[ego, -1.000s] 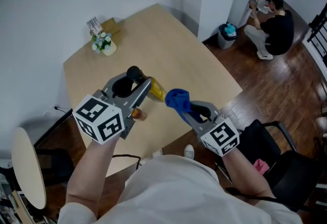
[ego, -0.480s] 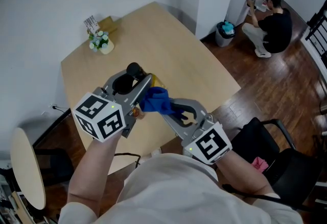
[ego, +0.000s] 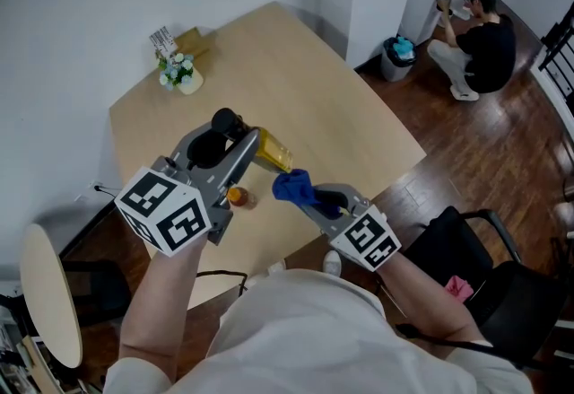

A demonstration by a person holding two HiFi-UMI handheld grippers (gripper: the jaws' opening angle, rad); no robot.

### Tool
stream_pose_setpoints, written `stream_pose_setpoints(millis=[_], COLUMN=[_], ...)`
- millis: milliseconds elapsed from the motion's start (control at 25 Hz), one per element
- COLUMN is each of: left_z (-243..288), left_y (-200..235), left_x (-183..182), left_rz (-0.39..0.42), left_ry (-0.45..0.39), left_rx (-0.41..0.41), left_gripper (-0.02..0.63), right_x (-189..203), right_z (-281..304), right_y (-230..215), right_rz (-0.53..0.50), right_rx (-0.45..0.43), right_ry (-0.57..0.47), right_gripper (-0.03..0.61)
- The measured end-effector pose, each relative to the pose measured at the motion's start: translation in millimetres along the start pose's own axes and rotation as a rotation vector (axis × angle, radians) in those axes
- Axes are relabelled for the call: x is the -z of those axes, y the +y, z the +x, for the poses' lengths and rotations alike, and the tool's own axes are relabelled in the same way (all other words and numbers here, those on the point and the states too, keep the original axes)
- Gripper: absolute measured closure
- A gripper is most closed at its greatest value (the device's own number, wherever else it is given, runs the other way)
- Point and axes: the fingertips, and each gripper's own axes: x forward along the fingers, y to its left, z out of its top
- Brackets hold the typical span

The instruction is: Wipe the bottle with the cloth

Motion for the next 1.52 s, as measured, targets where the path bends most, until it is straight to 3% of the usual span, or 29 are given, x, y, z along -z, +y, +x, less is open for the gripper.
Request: stream_pose_setpoints(millis=[160,320,560,680,840,1040,1240,1440,1520], left_z=[-6.5,-7.5,-13.3,-8.7,-8.0,-8.3,-13.3,-16.5,-16.9], left_y=[-0.2,-4.8,-18.7,-37.3,-47.7,-47.7,-54.6,-61.1,-62.3], left_x=[-2.6,-0.9,17.6,19.1,21.6,19.6,11.0,-4.7,-8.0], left_rz=[-0.005,-0.004,0.04,0.057,0.058,0.038,0.045,0.059,0.065], left_ry=[-0.001,0.012,0.049,0.063,0.066,0.056,0.032,-0.006,-0.015], left_rx=[0.005,0.022,0.084,0.13,0.148,0.148,0.159,0.162,0.164], left_gripper=[0.462,0.462,0.462,0.462,0.462,0.462,0.462,0.462,0.462], right_x=[2.9,-35.8,-133.7,-162.0,-155.1,-111.5,-57.2,-13.8,-12.0], right_z=[-19.9,-45.7,-60.2,-62.6,-50.0,-29.2,-7.7,-12.1,-15.7], right_y=[-29.1,-62.0,-45.0,-33.4,-24.0,-28.6,-28.9,-59.4,-57.3], right_rz=[0.043,0.012,-0.114,-0.162,-0.185,-0.158,-0.025,0.356,0.45], right_rx=[0.058,0.117,0.062,0.0,-0.05,-0.064,-0.085,-0.019,-0.031], right_ry=[0.008,-0.07,-0.256,-0.3,-0.255,-0.128,-0.067,-0.056,-0.081], right_gripper=[0.499,0.499,0.499,0.497,0.499,0.499,0.499,0.499,0.499])
